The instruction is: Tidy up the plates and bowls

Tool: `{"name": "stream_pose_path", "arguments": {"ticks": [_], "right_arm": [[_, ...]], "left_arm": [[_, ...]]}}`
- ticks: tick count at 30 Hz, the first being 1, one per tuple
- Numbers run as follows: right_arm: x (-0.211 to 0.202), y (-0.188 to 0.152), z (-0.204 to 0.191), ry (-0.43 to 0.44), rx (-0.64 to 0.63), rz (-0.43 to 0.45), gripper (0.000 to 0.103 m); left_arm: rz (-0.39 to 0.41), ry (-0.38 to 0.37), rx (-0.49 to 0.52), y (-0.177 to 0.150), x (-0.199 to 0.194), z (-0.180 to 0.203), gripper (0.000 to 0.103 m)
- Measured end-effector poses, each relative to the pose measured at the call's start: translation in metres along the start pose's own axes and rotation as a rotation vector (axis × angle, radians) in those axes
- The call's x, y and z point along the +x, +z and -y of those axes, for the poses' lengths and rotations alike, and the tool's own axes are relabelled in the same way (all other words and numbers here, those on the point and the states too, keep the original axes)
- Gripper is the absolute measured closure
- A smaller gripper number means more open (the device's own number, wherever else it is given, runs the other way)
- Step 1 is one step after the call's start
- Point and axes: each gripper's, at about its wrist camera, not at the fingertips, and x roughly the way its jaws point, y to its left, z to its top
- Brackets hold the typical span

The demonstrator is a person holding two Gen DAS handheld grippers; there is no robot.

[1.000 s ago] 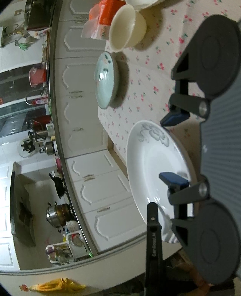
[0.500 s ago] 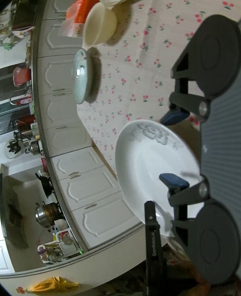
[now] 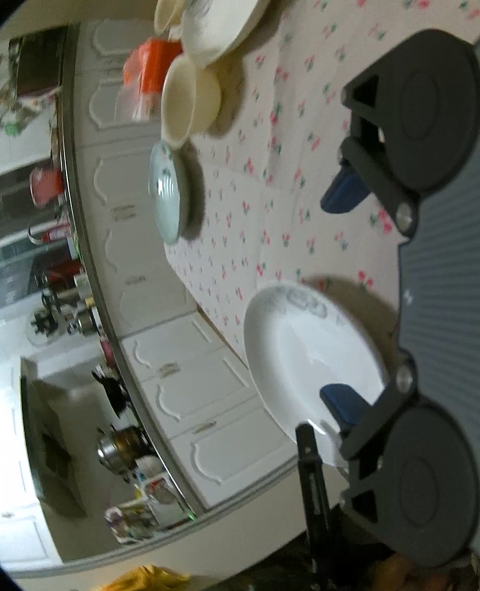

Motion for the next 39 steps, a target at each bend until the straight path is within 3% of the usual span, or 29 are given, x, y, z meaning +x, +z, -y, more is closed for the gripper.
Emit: {"name": "stream_pose_path", "arguments": {"ticks": [5,18,27,32,39], "right_arm": [[-0.026,0.006,0.018,-0.035,0.071,0.058,0.002],[-0.094,0.041,0.072,-0.187,0.162,0.205,0.001],[-0.121,0.063,0.137,-0.319,0.217,0.266,0.001],[-0.115,0.07,0.173,-0.353,0.255,0.243,0.001],[-0.098,0.072,0.215,-0.336,0.35,0.203,0.002]], "left_arm": [[0.088,-0.037,0.077,0.012,-0.029,0.022,0.007],[0.107,-0.296,0.26,0.035,-0.044,0.131,0.004],[0.022,-0.436,0.317,0.028,-0.016,0.206,0.004],[-0.047,-0.477,0.32,0.02,0.013,0.234,0.008],[-0.141,-0.506,0.3,0.017,0.053,0.27,0.025]]}}
